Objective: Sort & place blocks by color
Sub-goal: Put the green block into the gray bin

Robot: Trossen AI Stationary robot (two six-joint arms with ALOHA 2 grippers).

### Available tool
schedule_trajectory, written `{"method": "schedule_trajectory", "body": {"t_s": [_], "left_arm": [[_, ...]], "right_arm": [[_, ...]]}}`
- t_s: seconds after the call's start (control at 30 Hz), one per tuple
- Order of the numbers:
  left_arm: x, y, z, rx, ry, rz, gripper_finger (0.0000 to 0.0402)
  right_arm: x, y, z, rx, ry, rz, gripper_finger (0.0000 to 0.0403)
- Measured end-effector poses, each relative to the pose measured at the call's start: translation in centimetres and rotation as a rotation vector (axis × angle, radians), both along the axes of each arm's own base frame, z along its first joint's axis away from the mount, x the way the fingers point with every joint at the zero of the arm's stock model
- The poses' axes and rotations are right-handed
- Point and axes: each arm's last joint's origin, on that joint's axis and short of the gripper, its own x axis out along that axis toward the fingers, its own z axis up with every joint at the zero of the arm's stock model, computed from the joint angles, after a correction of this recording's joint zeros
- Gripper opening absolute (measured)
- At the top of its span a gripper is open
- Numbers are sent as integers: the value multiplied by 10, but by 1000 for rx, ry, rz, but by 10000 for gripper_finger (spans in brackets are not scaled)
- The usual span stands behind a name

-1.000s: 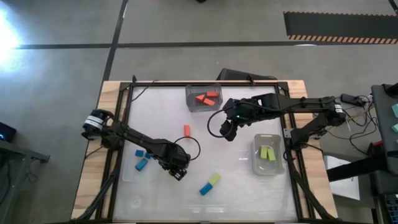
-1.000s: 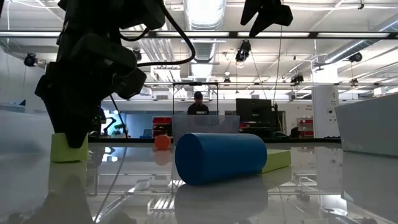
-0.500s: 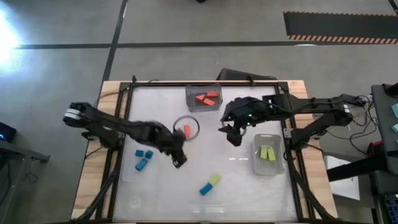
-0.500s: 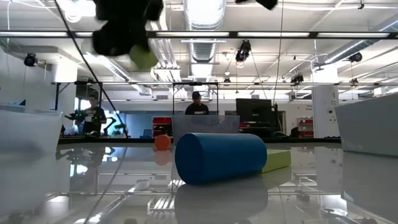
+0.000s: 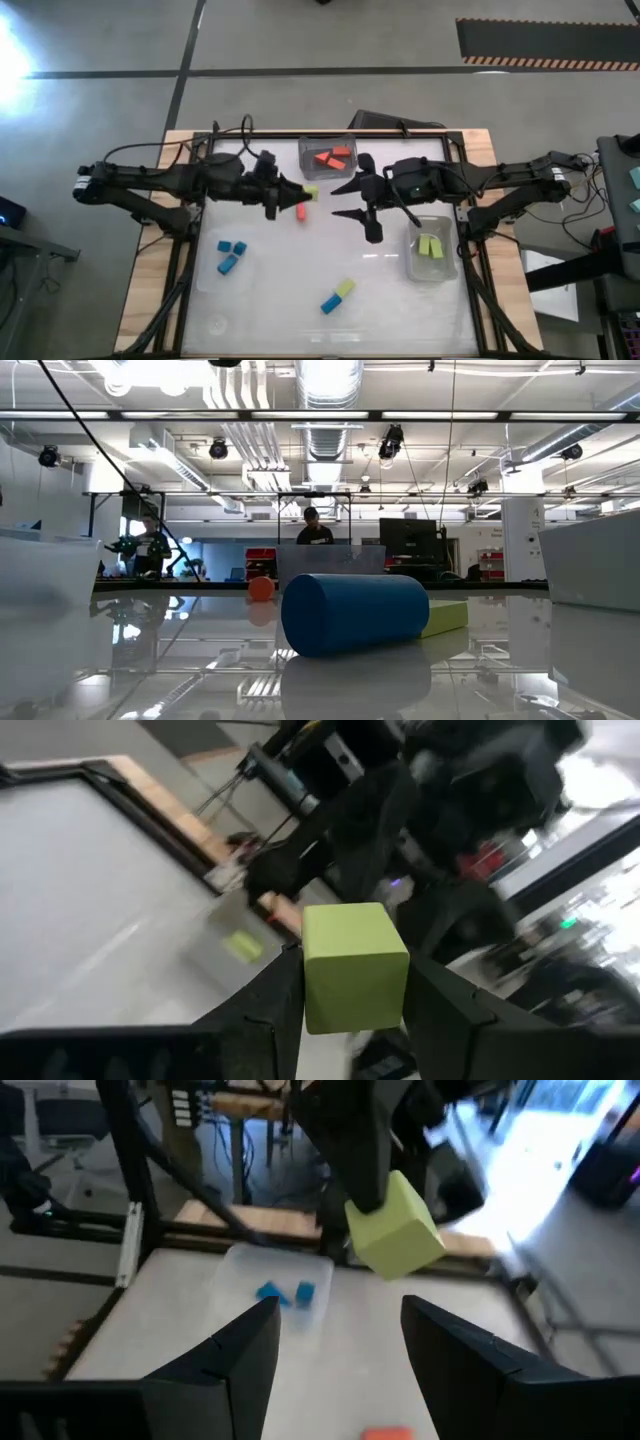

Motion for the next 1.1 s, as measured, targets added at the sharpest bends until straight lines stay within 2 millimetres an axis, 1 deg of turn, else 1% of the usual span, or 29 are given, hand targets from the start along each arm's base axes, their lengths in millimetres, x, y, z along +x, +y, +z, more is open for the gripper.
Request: {"method": "schedule_trajectory", "body": {"t_s": [0.1, 0.2, 0.4, 0.63, 0.8, 0.9, 1.07, 1.1], "left_arm": [[0, 1, 4, -81, -43, -1, 119], [5, 0, 8, -143, -100, -26, 119], [20, -3, 12, -193, -228, -101, 119], [34, -4, 2, -218, -207, -101, 119], [38, -3, 0, -230, -205, -104, 119], [38, -1, 0, -230, -208, -101, 119], [37, 0, 1, -239, -207, -98, 119], [37, 0, 1, -241, -207, -98, 120]], "right_arm": [[2, -1, 5, -82, -60, -9, 201], [2, -1, 9, -143, -101, -13, 201], [3, -1, 14, -181, -158, -6, 201], [3, -1, 15, -196, -166, 8, 201], [3, -1, 16, -216, -168, 14, 197], [3, -1, 17, -228, -174, 16, 182], [2, -1, 17, -261, -174, 24, 124], [2, -1, 17, -262, -173, 25, 121]]}}
